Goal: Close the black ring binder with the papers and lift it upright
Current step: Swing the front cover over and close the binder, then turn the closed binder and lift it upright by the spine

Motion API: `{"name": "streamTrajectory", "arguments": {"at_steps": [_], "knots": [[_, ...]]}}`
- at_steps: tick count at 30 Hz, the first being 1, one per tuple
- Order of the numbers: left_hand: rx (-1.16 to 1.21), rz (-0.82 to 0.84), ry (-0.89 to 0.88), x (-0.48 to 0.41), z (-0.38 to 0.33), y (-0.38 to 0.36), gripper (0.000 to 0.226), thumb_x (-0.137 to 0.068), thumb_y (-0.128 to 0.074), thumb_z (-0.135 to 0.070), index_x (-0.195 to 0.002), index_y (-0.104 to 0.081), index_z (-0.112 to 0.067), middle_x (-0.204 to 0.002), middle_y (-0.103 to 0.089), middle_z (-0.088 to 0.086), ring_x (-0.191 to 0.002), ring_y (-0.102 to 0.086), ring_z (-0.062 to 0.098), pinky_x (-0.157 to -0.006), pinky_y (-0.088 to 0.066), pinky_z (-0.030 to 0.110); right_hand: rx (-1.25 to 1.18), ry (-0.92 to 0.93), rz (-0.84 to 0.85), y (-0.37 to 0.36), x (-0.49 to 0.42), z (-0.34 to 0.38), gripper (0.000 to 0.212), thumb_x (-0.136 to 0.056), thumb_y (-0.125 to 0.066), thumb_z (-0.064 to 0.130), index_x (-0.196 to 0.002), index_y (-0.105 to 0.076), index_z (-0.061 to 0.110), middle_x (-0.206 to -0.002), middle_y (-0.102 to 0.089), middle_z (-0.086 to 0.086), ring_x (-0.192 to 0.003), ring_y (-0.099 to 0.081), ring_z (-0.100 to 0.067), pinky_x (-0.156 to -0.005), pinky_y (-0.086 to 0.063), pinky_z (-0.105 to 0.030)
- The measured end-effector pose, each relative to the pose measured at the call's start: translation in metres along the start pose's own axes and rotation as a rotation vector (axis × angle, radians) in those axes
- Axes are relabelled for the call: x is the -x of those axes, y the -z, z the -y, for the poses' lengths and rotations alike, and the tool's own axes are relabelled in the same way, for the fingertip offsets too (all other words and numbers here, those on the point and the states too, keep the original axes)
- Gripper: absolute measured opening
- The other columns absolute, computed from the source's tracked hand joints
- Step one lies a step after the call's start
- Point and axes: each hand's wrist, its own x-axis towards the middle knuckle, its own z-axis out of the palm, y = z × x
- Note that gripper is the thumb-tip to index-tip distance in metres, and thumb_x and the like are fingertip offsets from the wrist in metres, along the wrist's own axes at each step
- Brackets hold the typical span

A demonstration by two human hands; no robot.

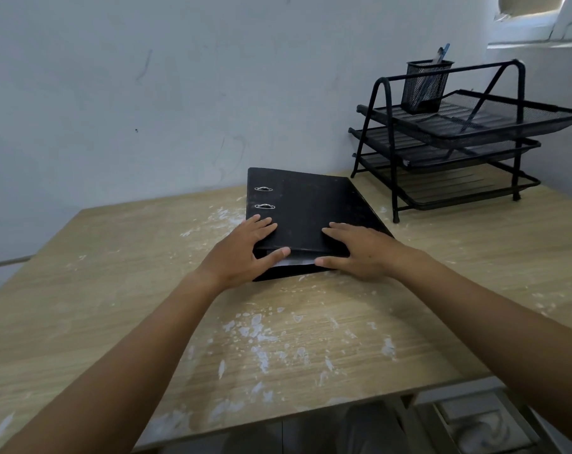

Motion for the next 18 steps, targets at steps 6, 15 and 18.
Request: {"name": "streamTrajectory", "arguments": {"at_steps": [6,15,18], "knots": [[0.044,-0.08,0.085,-0.001,0.016,0.016,0.066,-0.087,-0.042,-0.064,-0.139,-0.046,-0.024,-0.151,-0.039,-0.007,-0.143,-0.026,0.01,-0.118,-0.022,0.035,-0.004,0.023,0.006,0.004,-0.01,0.027,0.089,-0.082,-0.037,0.078,-0.153,-0.025,0.026,-0.163,-0.019,0.005,-0.15,-0.014,-0.014,-0.119,-0.021,-0.042],[0.176,-0.097,0.055,-0.042,0.036,0.035,0.038,-0.092,-0.051,-0.045,-0.128,-0.056,-0.033,-0.134,-0.057,-0.008,-0.126,-0.048,0.012,-0.094,-0.034,0.023,0.018,0.012,-0.017,0.005,-0.03,0.068,0.089,-0.084,-0.036,0.077,-0.151,-0.028,0.021,-0.158,-0.03,-0.002,-0.147,-0.023,-0.02,-0.113,-0.026,-0.042],[0.167,-0.053,0.101,-0.07,0.05,0.032,0.049,-0.088,-0.052,-0.054,-0.131,-0.053,-0.031,-0.14,-0.052,-0.007,-0.131,-0.044,0.014,-0.106,-0.035,0.03,-0.002,0.049,0.04,0.0,-0.04,0.073,0.101,-0.077,-0.041,0.082,-0.155,-0.014,0.023,-0.165,-0.008,0.0,-0.152,-0.003,-0.018,-0.122,-0.01,-0.044]]}}
